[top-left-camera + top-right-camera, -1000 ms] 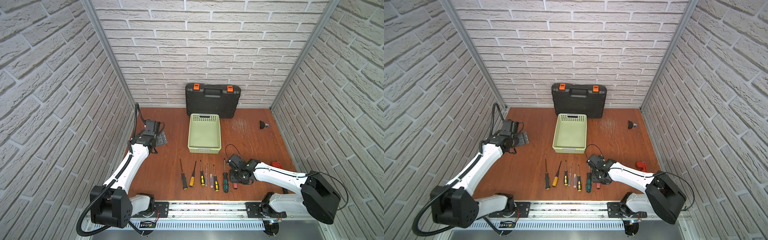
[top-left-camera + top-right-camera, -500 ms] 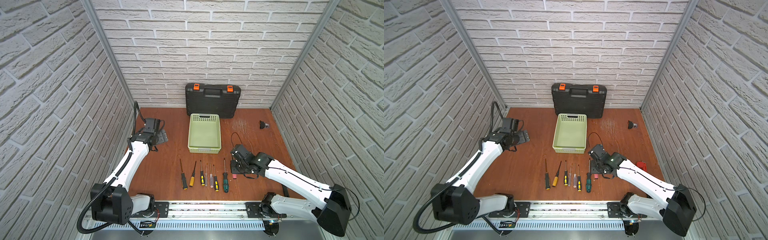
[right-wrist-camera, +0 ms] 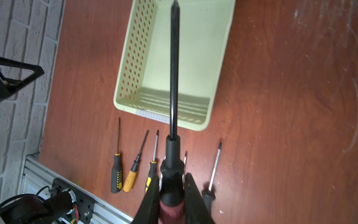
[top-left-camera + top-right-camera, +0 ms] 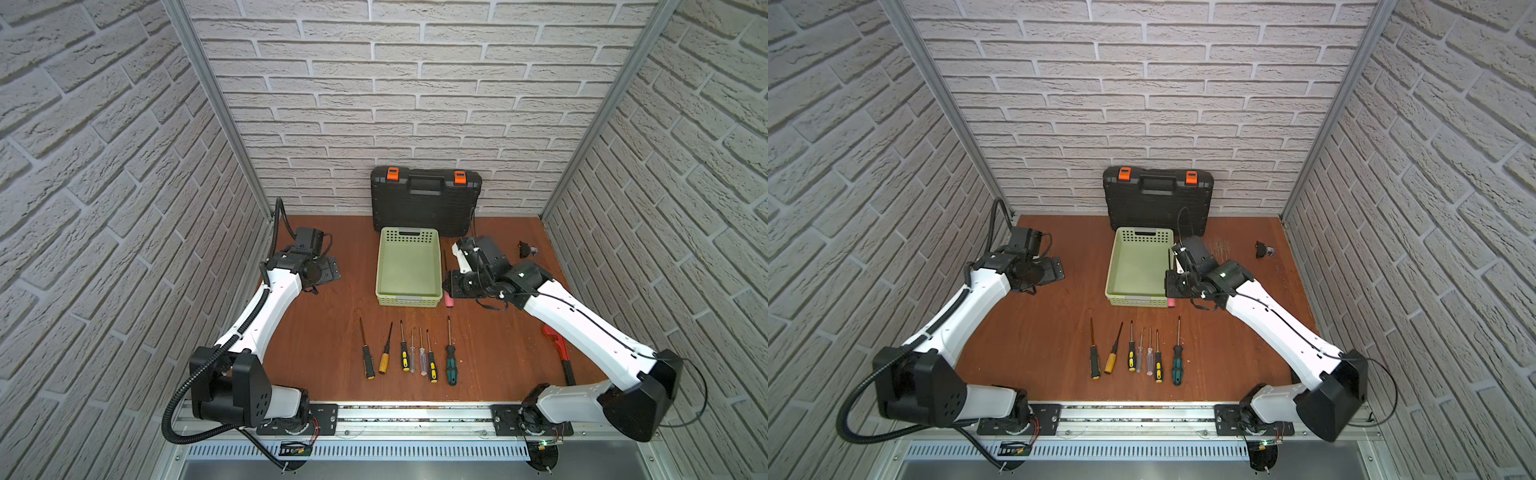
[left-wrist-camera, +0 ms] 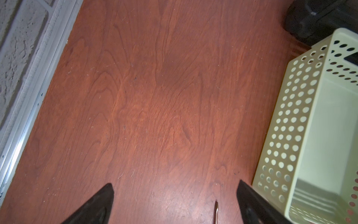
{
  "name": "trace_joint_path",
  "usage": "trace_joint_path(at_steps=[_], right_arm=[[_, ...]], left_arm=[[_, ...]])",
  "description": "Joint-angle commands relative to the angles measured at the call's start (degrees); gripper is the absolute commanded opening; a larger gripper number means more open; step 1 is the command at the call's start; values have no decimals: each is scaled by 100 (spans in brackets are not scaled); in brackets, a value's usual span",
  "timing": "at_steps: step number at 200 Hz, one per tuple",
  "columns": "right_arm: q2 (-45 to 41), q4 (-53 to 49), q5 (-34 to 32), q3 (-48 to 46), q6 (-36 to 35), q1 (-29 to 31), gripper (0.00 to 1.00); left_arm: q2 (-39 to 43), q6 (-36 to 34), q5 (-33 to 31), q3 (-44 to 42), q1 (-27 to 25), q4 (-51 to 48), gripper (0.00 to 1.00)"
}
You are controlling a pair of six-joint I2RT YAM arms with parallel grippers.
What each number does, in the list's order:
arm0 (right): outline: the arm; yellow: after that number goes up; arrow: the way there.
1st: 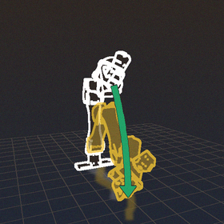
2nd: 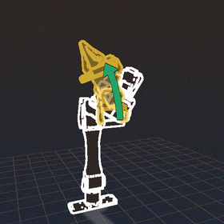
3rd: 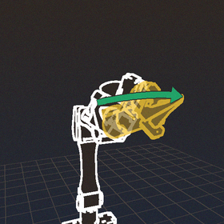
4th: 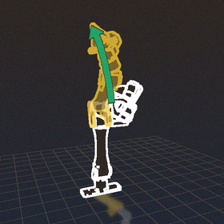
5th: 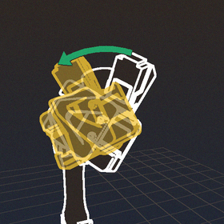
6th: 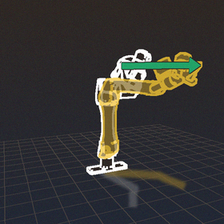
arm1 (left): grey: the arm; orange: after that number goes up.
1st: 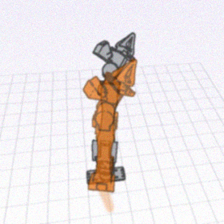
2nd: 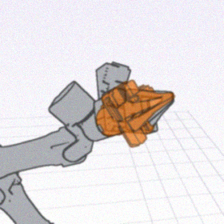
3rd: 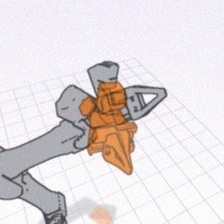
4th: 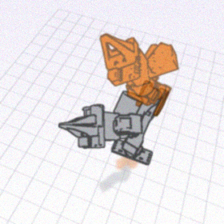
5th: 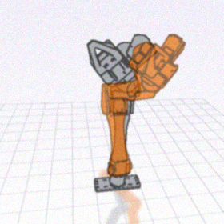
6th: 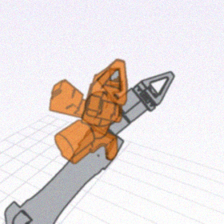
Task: Put the screwdriver in the bin
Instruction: 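Carry the pink screwdriver into the green basket and release it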
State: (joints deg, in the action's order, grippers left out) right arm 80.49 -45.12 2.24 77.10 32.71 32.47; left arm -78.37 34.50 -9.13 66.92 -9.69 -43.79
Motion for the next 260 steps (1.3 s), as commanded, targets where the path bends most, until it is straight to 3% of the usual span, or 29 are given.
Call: trace_joint_path(at_steps=[1,50,86,165,260], right_arm=[[579,918,434,476,-196,-106,6],[2084,1760,1220,1628,-147,-309,6],[3000,1569,1416,2352,-132,-381,5],[3628,1350,870,2207,-255,-494,6],[4157,1096,995,2227,-97,-628,6]], left_arm=[[205,65,7,-173,-14,-193,98],[413,135,-46,-431,-13,-161,98],[607,105,-46,-654,-8,18,98],[513,161,161,-915,-5,421,98],[472,231,258,-926,-3,512,98]])
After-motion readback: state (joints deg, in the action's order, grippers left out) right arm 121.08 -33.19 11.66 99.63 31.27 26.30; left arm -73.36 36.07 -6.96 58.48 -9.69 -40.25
